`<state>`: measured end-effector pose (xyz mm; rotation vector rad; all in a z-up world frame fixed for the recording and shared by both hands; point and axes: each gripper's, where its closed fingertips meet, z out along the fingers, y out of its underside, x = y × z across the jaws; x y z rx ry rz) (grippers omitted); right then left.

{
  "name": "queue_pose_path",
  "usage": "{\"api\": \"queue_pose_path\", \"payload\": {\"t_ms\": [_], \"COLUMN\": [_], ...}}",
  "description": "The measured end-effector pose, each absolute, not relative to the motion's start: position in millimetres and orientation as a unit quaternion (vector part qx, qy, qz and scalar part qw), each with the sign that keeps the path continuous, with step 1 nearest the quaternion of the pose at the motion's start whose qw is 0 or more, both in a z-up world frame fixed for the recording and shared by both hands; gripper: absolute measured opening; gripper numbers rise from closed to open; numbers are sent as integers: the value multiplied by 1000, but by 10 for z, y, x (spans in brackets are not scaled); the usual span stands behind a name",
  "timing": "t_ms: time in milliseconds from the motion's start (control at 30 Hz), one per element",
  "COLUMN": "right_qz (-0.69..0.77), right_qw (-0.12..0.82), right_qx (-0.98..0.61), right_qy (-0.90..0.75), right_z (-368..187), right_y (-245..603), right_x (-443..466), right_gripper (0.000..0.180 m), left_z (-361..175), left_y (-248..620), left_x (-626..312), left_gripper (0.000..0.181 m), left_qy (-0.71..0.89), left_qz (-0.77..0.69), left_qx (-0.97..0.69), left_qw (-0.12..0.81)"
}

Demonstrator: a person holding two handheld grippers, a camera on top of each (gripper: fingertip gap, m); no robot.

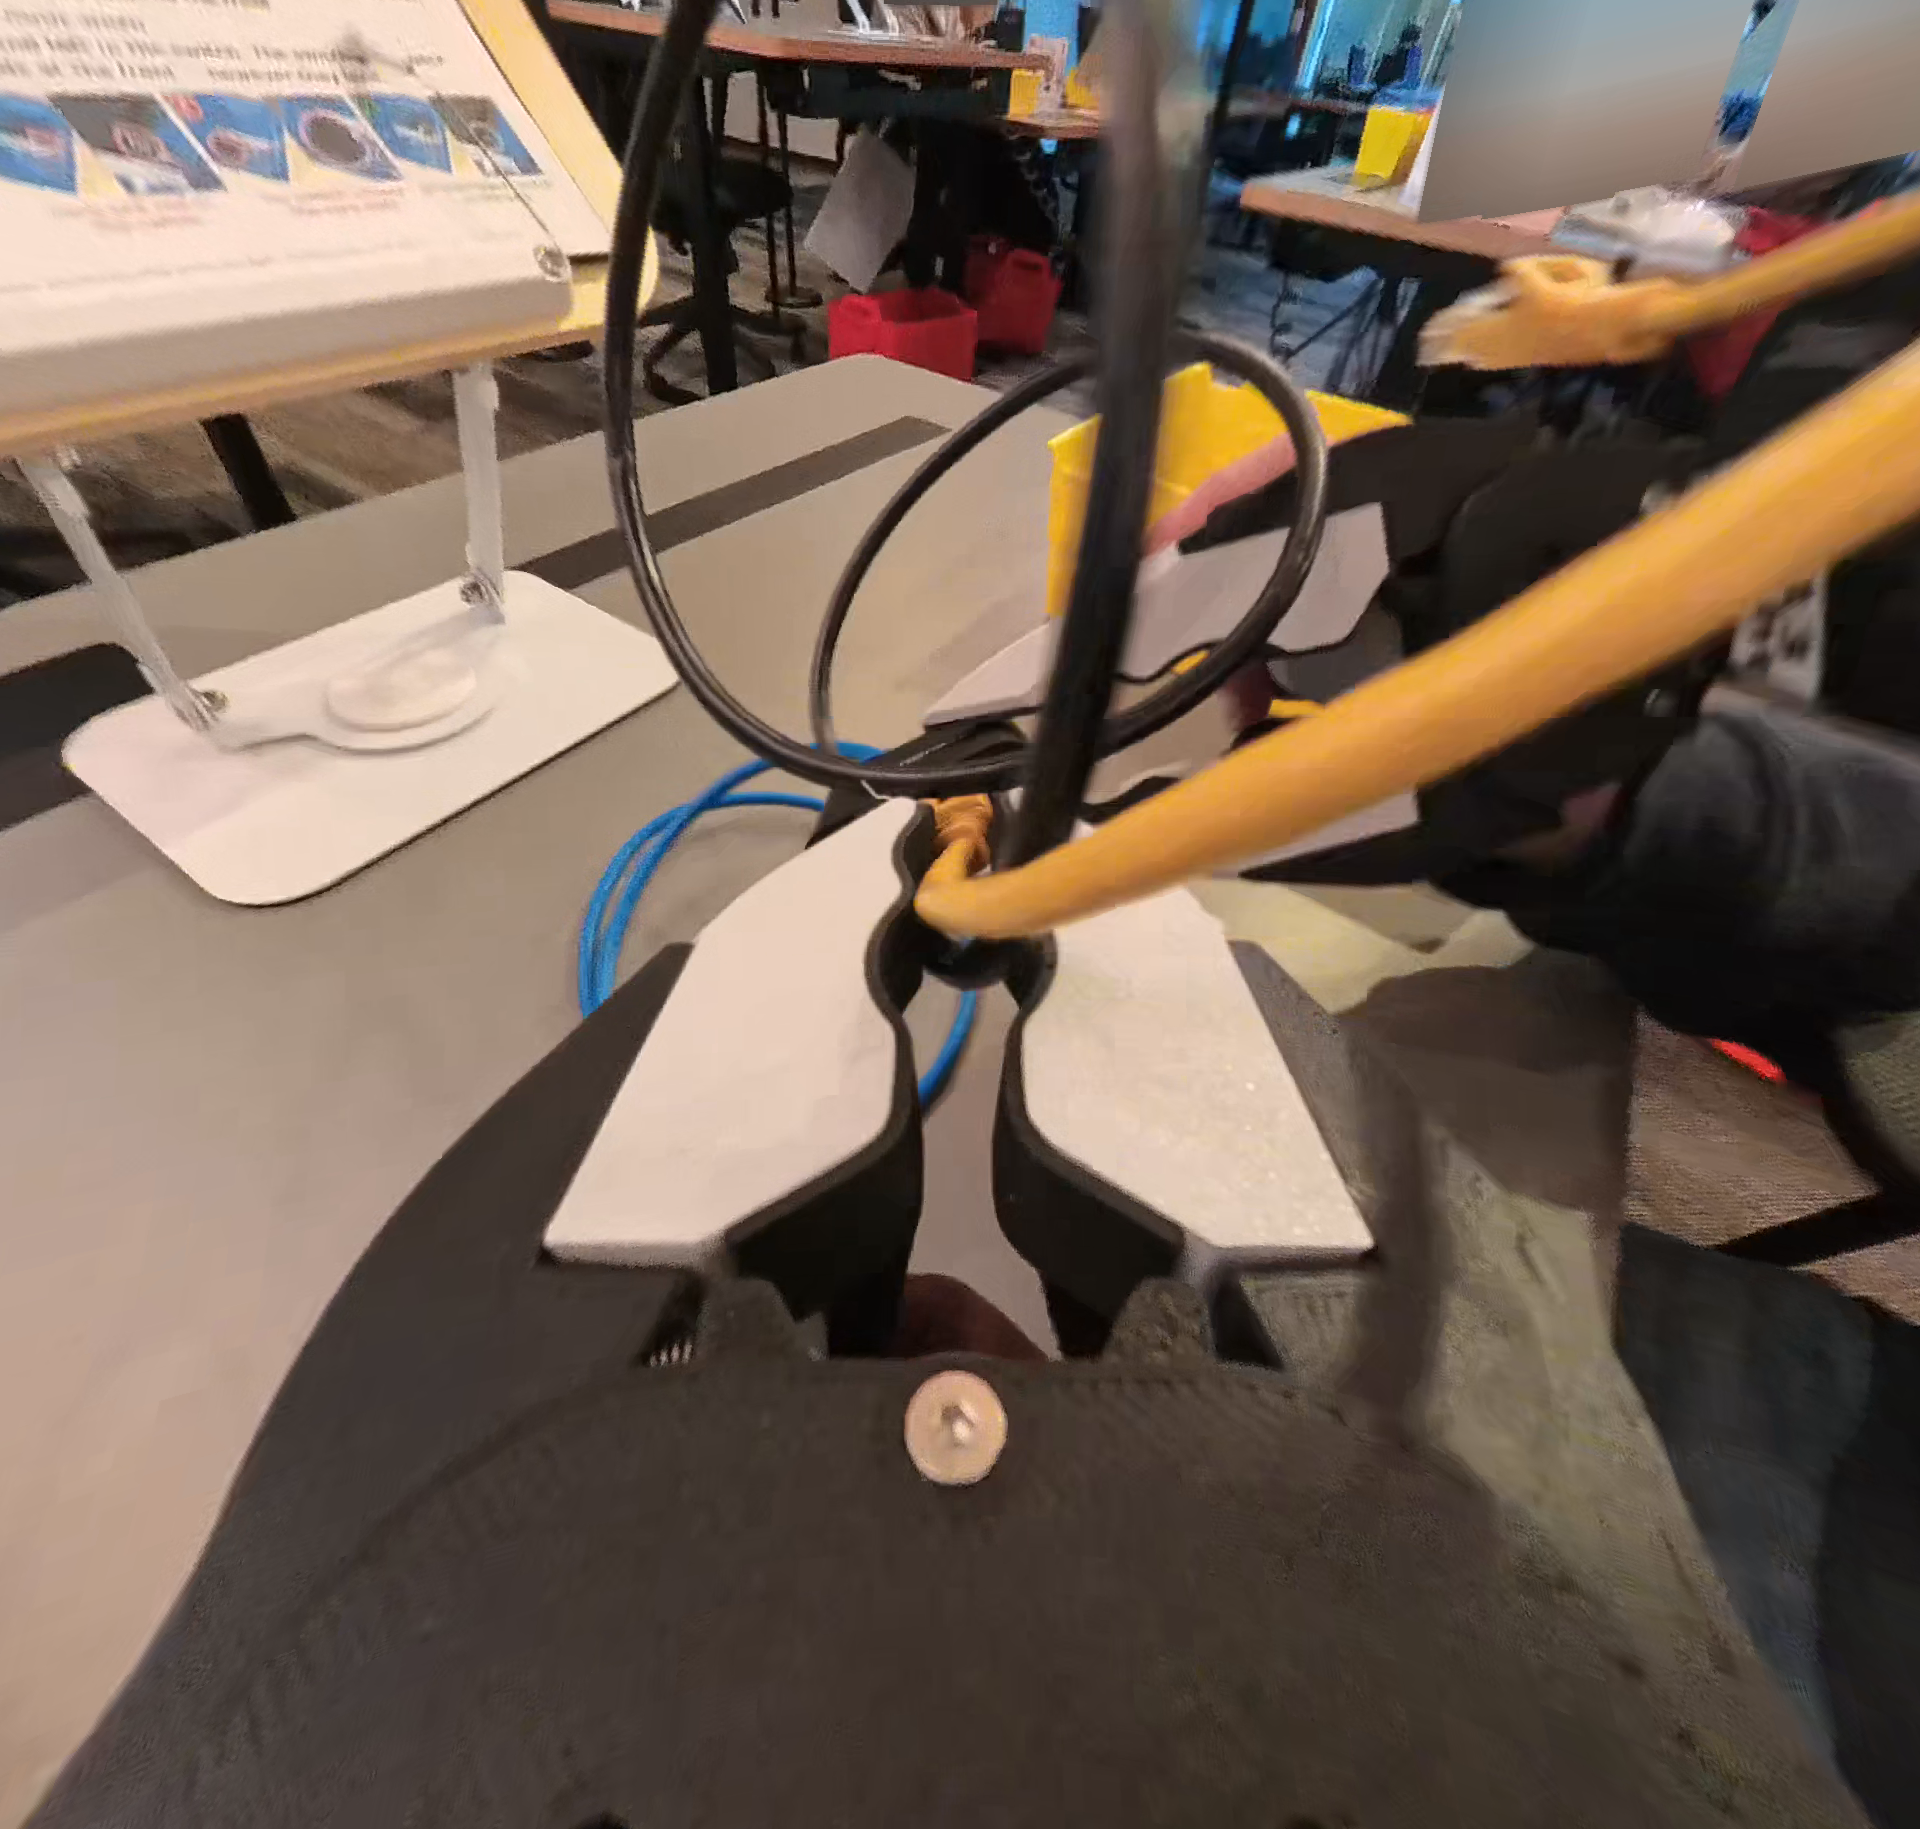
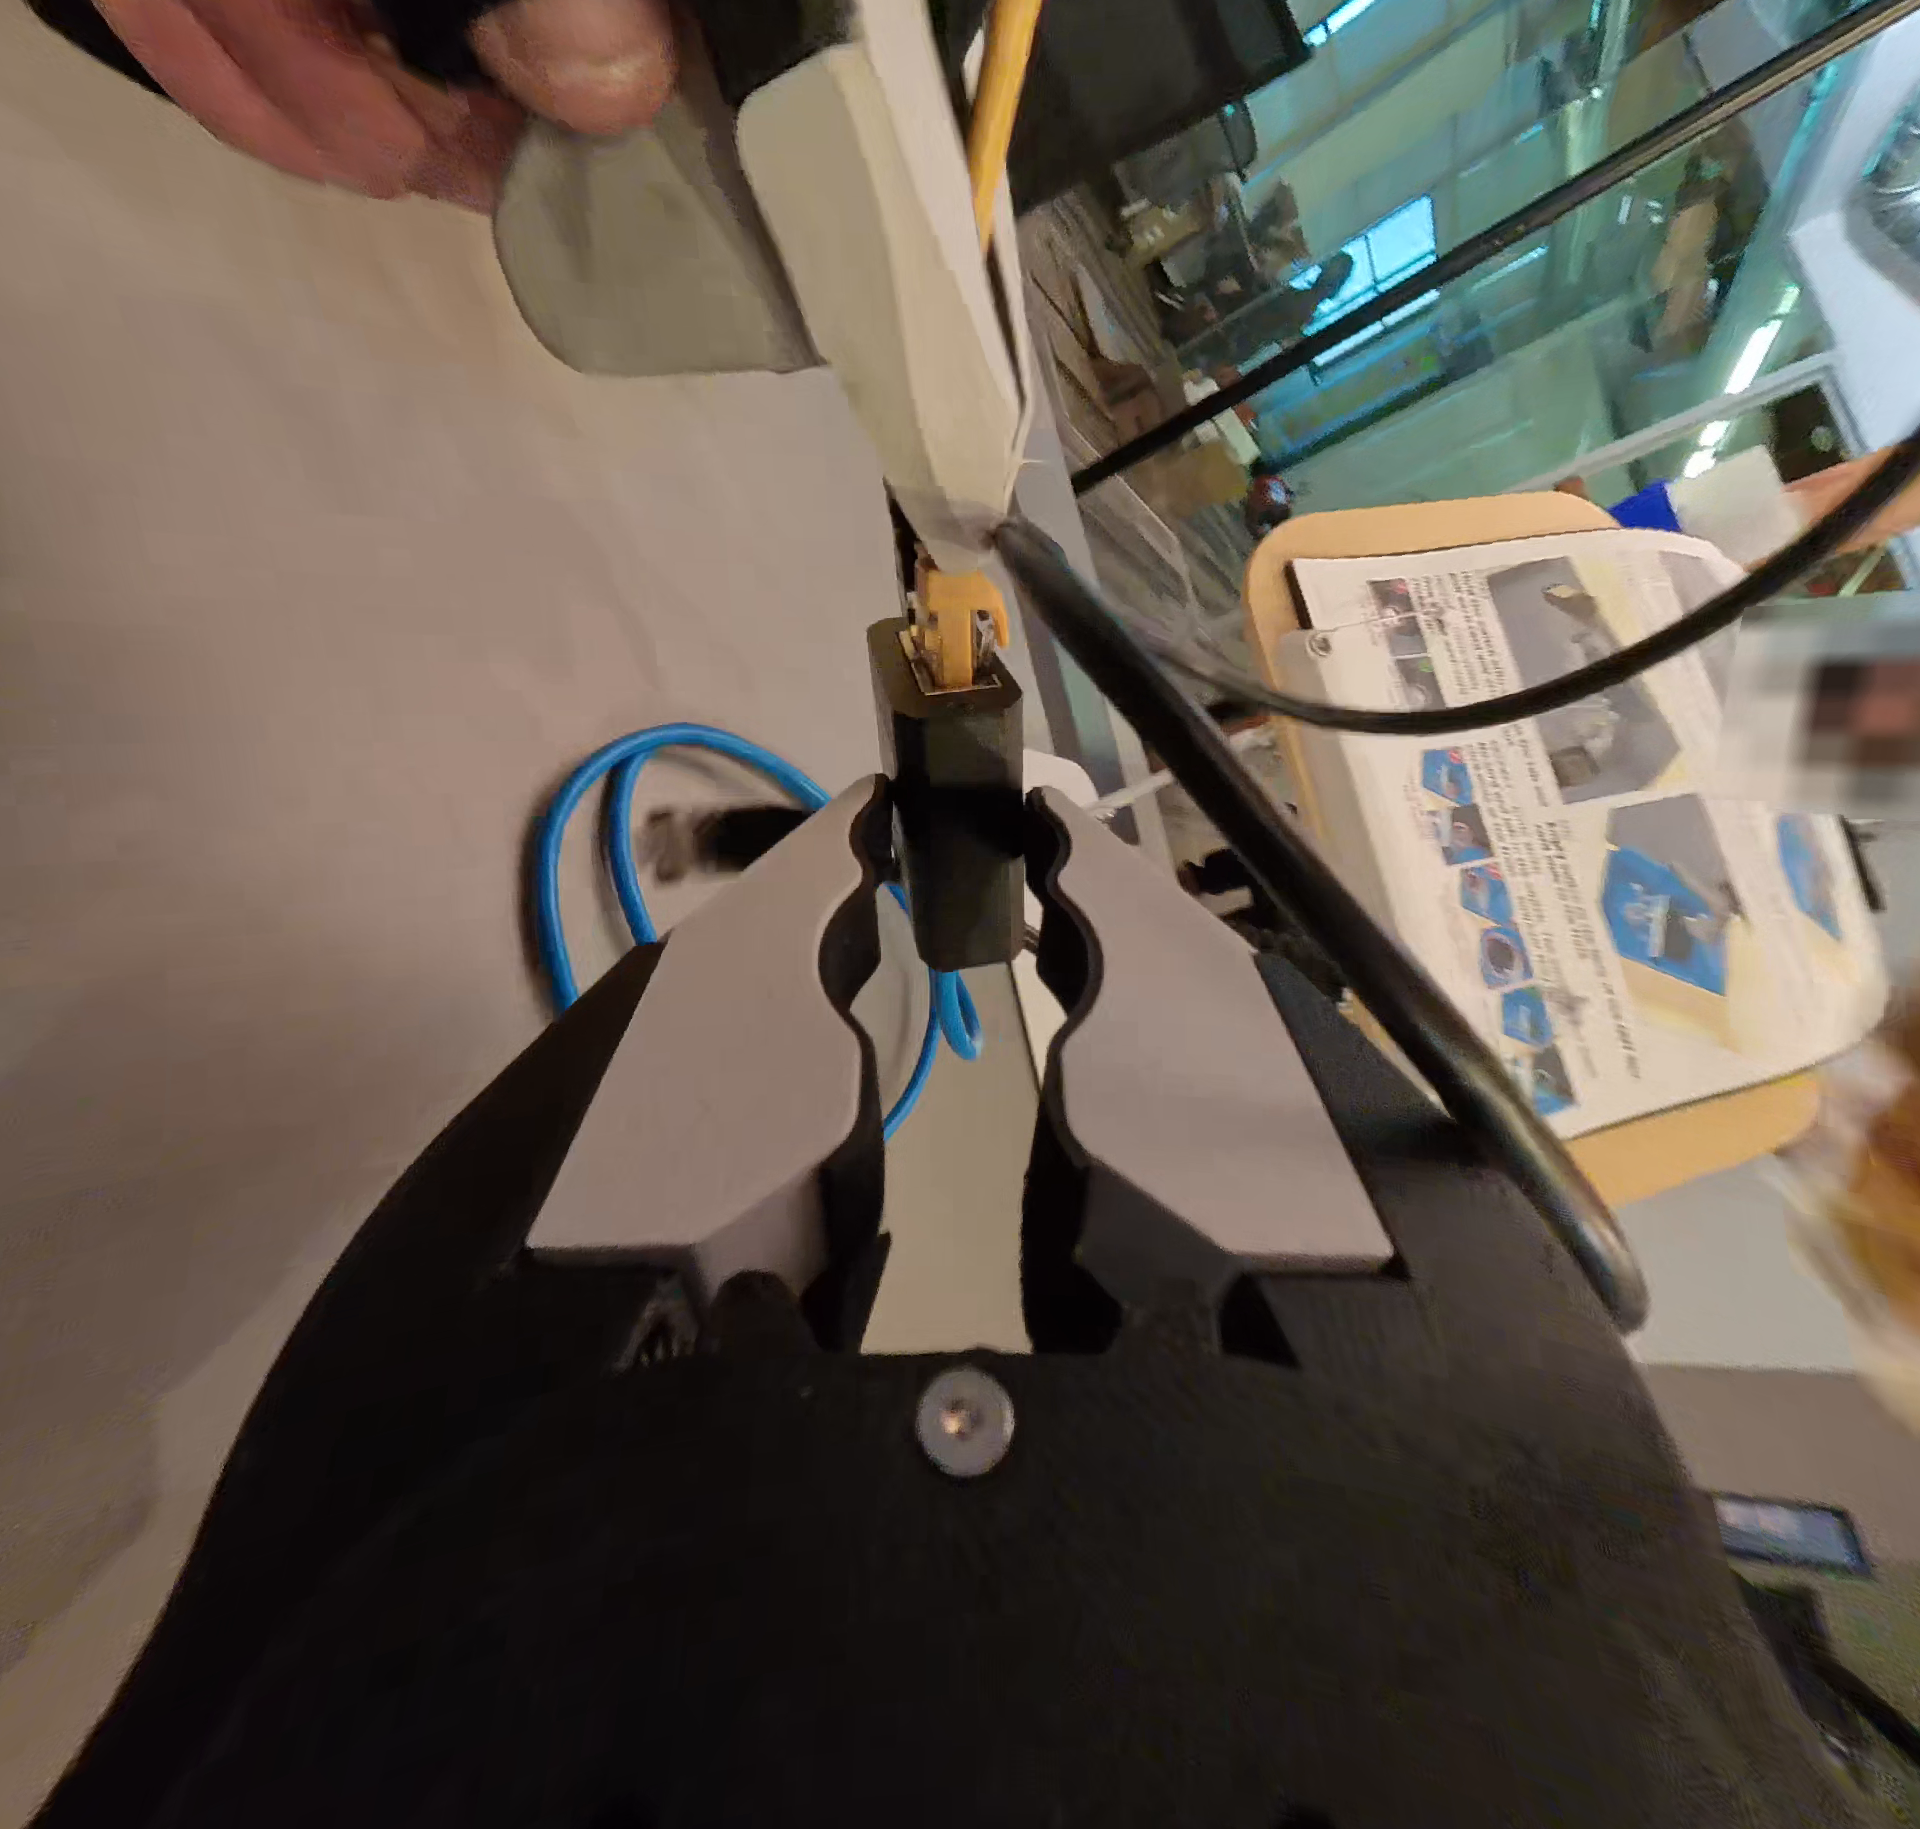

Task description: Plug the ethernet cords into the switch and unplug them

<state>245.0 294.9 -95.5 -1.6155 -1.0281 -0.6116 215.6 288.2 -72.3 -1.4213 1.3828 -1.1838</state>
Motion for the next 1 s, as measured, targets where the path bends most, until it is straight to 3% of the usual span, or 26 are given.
{"api": "queue_pose_path", "payload": {"t_ms": [267, 400, 600, 667, 767, 867, 1000], "right_qz": [-200, -97, 191, 247, 284, 325, 403], "right_qw": [560, 586, 602, 579, 556, 534, 523], "right_qx": [-677, -701, -694, -688, -684, -685, -652], "right_qy": [-434, -394, -345, -363, -379, -374, -374], "right_z": [-949, -966, -844, -874, -888, -883, -806], "right_y": [2878, 2842, 2677, 2607, 2568, 2579, 2529], "right_x": [2439, 2492, 2356, 2274, 2190, 2123, 2032], "right_gripper": [21, 56, 78, 67, 71, 86, 78], "left_z": [-705, -622, -502, -472, -446, -420, -412], "left_y": [2850, 2840, 2685, 2614, 2534, 2481, 2404], "left_x": [2152, 2089, 2006, 1988, 1970, 1970, 1994], "left_gripper": [10, 10, 9, 9, 9, 9, 9], "left_qy": [575, 596, 651, 672, 699, 713, 727], "left_qz": [-467, -467, -466, -461, -451, -449, -449], "left_qx": [-537, -506, -436, -410, -379, -358, -338], "left_qw": [404, 414, 412, 410, 406, 402, 395]}}
